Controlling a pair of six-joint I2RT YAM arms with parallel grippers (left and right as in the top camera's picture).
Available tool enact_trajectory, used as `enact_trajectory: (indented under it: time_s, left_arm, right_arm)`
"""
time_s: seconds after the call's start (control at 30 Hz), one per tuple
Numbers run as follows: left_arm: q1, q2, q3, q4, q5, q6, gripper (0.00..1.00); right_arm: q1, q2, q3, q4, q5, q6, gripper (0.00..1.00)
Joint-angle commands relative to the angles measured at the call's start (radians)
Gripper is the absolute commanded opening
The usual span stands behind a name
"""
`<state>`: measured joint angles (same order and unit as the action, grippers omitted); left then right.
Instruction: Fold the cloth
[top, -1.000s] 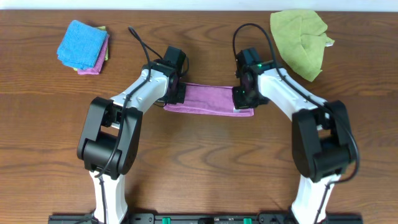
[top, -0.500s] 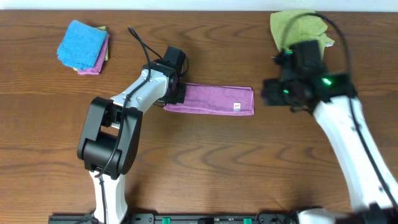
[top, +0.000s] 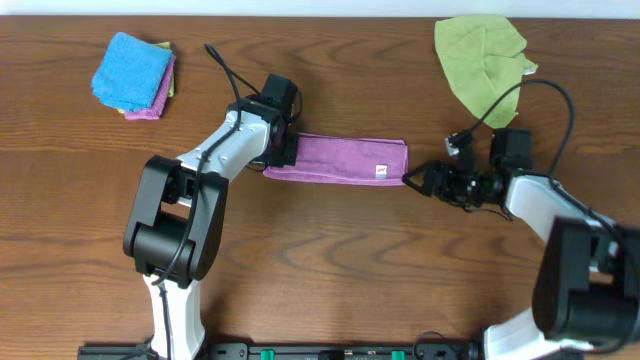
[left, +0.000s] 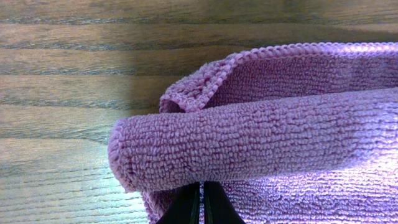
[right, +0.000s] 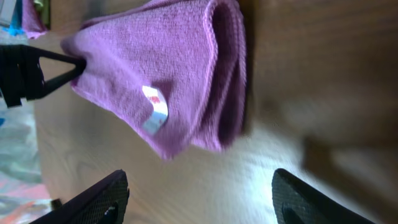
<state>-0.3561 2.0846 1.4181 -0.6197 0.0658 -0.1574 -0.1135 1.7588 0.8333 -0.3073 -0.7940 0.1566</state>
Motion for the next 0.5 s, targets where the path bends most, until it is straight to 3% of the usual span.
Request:
enact_trajectory:
  time_s: [0.0, 0.27, 0.47]
  left_arm:
    - [0.002, 0.042, -0.035, -0.016, 0.014, -0.004, 0.06]
    - [0.002, 0.042, -0.035, -0.016, 0.014, -0.004, 0.06]
    - [0.002, 0.042, -0.035, -0.016, 0.014, -0.004, 0.06]
  right_arm:
    - [0.017, 0.045, 0.053, 0.032, -0.056, 0.046, 0.75]
    - [0.030, 0.220, 0.253, -0.019, -0.029, 0.042, 0.74]
    - [0.069, 0.310, 0.277, -0.093, -0.017, 0.017, 0.72]
